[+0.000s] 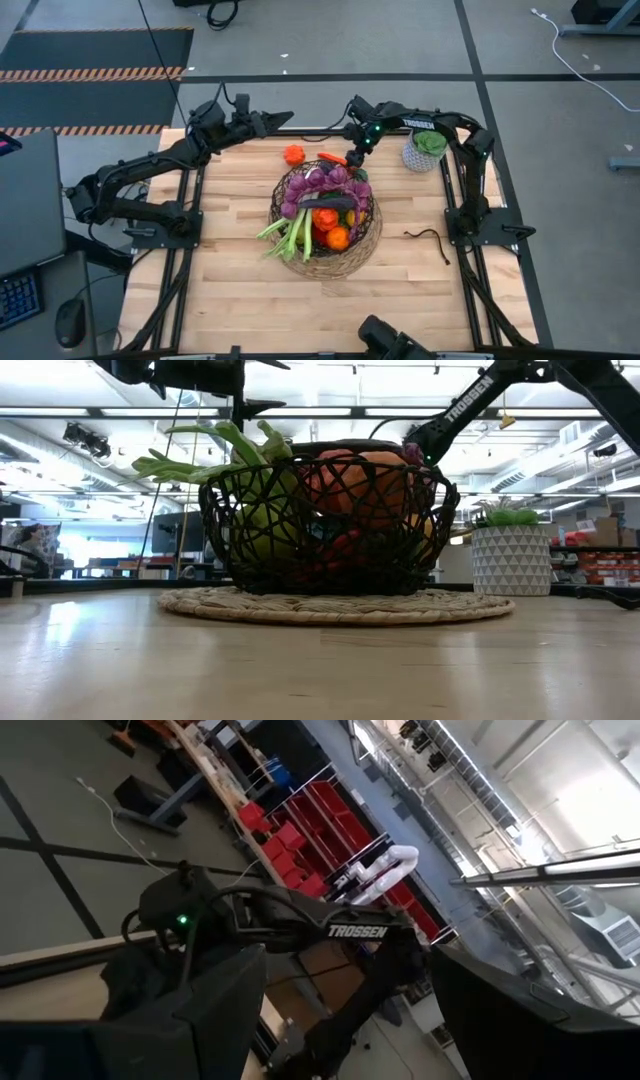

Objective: Build produce basket
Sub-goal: Put the orange carrot into the black basket

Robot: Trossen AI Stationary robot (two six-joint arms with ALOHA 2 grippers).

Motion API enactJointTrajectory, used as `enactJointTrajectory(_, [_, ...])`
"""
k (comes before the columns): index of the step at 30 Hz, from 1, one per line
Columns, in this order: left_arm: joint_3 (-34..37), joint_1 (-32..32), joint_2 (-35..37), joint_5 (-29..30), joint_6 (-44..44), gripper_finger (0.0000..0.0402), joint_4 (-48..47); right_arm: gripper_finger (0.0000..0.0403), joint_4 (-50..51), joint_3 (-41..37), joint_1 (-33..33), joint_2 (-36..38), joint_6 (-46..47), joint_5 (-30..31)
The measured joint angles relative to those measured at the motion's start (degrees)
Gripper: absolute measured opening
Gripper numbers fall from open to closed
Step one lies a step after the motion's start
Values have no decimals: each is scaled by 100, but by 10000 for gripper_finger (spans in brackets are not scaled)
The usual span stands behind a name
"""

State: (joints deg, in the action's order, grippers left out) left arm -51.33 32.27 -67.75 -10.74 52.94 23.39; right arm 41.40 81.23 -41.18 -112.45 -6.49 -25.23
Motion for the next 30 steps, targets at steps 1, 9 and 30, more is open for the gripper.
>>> enactJointTrajectory(1, [0,-2,0,0,-5,286,-4,267,-74,0,34,-11,-15,35])
enactJointTrajectory(9, [0,2,0,-1,-1,286,-71,263,-286,5,182,-235,-62,567])
enactJointTrajectory(30, [0,-65,0,-2,4,286,-108,180,-404,-2,-140,-277,272,626])
